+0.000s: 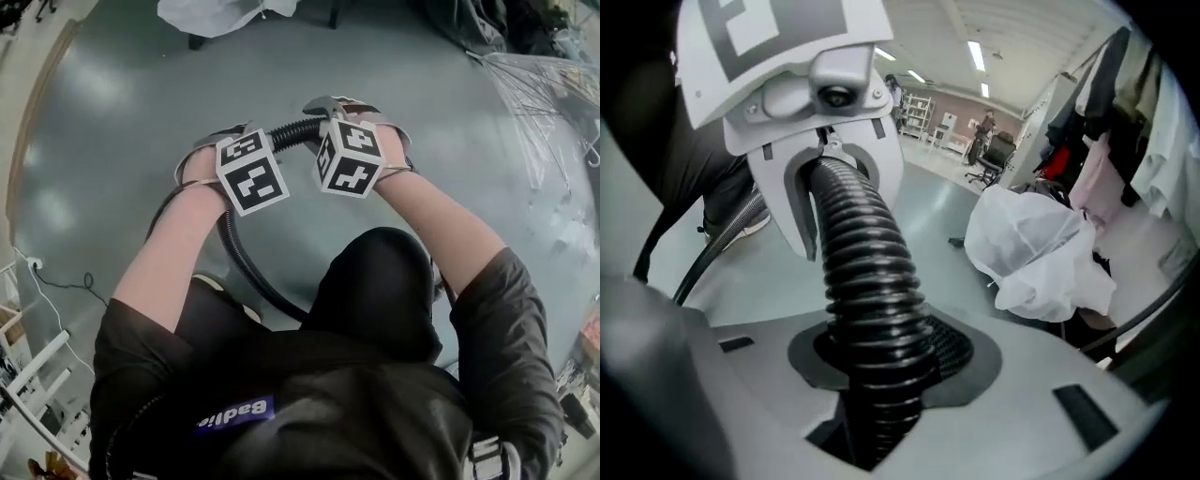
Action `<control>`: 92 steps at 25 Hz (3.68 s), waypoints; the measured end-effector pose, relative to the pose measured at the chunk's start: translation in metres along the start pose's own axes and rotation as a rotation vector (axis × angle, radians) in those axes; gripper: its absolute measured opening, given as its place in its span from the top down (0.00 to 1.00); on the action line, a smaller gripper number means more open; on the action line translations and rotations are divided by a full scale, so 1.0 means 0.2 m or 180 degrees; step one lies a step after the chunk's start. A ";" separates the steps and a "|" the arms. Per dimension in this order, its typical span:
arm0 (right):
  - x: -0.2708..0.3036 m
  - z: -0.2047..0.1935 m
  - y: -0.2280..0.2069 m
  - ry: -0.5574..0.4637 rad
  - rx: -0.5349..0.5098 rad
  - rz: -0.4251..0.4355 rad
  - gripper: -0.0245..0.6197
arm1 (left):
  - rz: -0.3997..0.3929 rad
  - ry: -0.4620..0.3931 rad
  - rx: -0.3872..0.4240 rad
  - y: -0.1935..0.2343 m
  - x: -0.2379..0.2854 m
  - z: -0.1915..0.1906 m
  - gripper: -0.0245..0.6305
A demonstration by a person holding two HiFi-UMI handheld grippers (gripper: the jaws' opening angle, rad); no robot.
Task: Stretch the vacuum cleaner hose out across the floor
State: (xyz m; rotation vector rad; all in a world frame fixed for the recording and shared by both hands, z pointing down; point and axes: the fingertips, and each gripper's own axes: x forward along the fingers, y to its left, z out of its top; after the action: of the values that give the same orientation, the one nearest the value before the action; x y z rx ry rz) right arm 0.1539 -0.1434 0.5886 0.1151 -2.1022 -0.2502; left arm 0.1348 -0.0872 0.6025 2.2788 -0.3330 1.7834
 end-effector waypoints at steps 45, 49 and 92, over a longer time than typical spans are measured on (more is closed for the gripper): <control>0.14 0.29 -0.28 0.0681 0.0430 0.0068 0.55 | 0.0113 0.0071 0.0228 0.67 -0.26 -0.87 0.77; 0.38 0.61 -0.37 0.0045 -0.0284 0.0058 0.55 | -0.0042 0.0466 0.0332 0.75 -0.29 -0.80 0.77; 1.03 1.64 -0.26 0.0636 -0.0791 -0.0154 0.65 | 0.0482 0.0256 0.1116 1.01 -0.56 -1.66 0.69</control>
State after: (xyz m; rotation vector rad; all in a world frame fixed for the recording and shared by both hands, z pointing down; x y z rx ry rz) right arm -0.2347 -0.1883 0.5846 0.0408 -1.8559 -0.5058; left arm -0.2600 -0.1690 0.5802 2.4569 -0.1946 2.1506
